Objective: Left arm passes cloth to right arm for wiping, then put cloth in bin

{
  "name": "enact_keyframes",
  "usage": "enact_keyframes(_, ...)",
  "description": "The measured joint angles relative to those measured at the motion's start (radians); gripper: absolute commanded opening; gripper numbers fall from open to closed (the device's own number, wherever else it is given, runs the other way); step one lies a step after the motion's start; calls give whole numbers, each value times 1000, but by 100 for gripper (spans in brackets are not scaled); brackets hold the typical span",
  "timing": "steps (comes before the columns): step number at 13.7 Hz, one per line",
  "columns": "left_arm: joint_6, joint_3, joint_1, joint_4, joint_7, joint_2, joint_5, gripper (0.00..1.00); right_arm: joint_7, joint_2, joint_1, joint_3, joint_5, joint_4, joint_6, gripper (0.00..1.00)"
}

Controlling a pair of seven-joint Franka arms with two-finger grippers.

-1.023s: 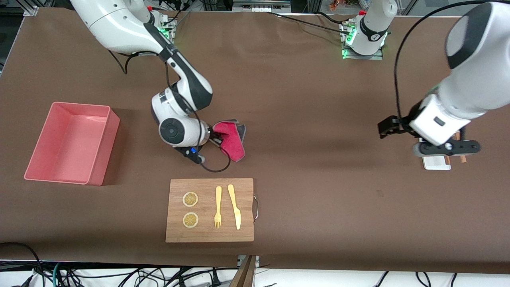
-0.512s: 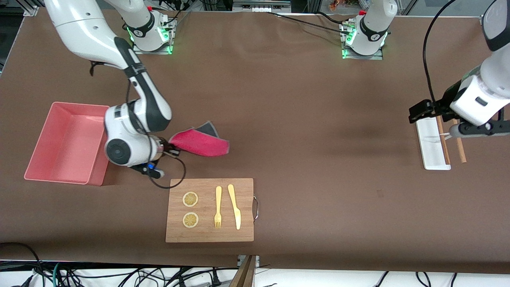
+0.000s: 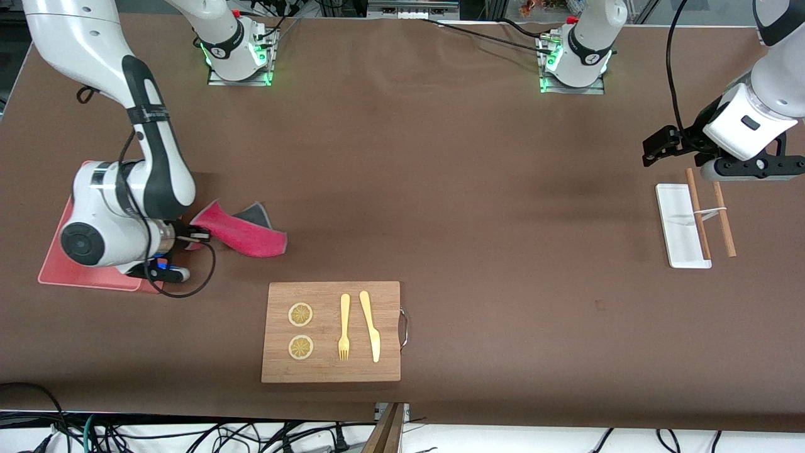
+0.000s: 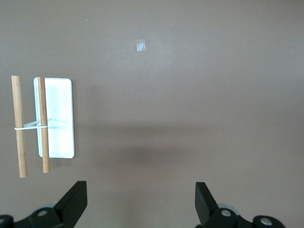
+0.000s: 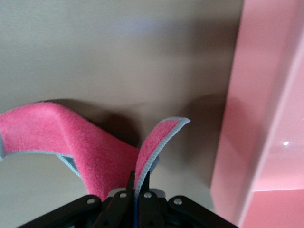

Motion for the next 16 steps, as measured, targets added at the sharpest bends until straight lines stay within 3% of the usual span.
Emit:
enact_keyframes(3, 0, -4, 0, 0, 5, 0, 0, 100, 72, 0, 1, 34, 1, 0, 3, 0)
enact_keyframes(8, -5, -5, 0, 0, 7, 0, 0, 100, 375, 6, 19, 184, 1, 0, 61, 0)
enact_keyframes(16, -6, -7, -5, 1, 7, 0, 0, 100, 836, 55, 55, 398, 1, -1, 263, 0)
